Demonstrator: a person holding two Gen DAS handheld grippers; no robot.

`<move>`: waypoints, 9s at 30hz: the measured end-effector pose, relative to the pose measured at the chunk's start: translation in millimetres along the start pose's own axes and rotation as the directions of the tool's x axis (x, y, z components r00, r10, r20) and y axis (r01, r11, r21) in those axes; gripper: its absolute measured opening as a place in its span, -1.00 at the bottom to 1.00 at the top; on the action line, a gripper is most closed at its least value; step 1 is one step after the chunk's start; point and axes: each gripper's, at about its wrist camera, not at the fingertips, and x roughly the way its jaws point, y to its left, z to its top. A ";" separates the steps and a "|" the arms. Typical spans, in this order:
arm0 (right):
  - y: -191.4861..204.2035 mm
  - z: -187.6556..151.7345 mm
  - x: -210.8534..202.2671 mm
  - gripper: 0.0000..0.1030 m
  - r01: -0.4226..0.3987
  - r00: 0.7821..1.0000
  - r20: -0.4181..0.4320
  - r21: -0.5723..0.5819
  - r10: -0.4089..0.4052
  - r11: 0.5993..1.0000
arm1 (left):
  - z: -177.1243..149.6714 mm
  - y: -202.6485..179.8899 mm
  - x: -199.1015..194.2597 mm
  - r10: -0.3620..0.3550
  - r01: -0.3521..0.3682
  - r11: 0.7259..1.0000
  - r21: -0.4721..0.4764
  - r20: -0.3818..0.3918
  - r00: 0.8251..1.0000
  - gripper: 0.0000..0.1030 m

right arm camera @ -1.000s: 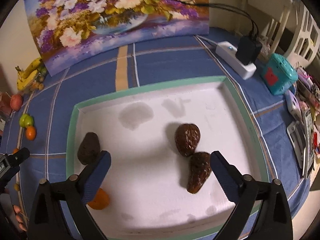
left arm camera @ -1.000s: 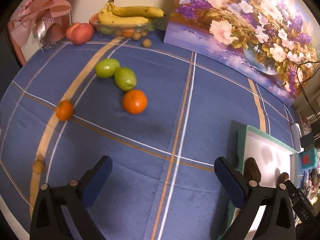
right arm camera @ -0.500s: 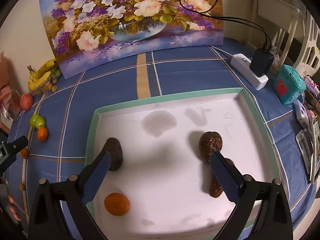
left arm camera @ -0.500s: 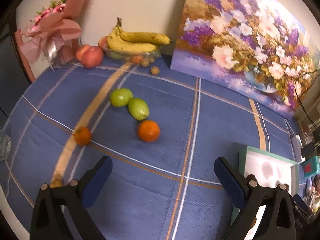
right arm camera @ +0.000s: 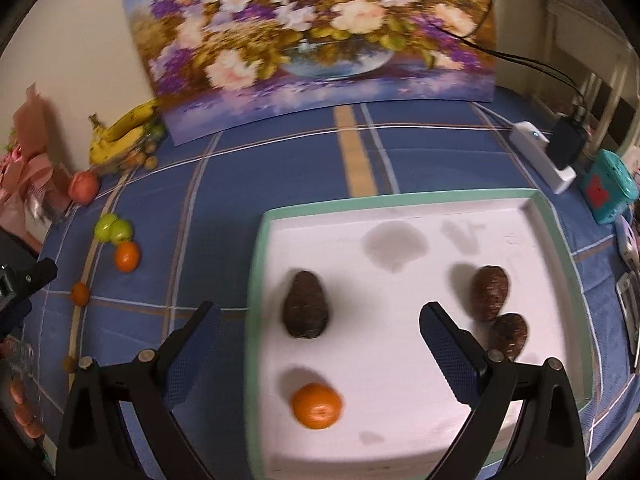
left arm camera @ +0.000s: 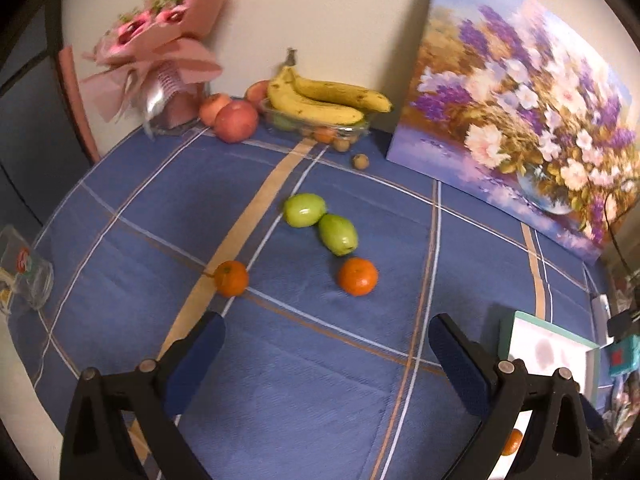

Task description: Organize fruits

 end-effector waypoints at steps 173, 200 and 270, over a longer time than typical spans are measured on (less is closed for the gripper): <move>-178.7 14.0 -4.5 -0.23 0.186 0.974 0.070 0.288 -0.214 0.940 | -111.7 -261.4 47.5 -0.417 0.580 0.744 0.332 -0.448 0.791 -0.48; -186.8 -7.2 32.4 -0.23 0.230 0.973 -0.082 0.296 -0.216 0.927 | -130.4 -261.5 71.4 -0.310 0.514 0.777 0.363 -0.489 0.815 -0.47; -79.8 18.6 -3.0 0.31 0.143 0.990 -0.023 0.066 -0.142 0.987 | -31.6 -116.7 105.8 -0.227 0.268 0.961 0.073 -0.350 0.909 -0.07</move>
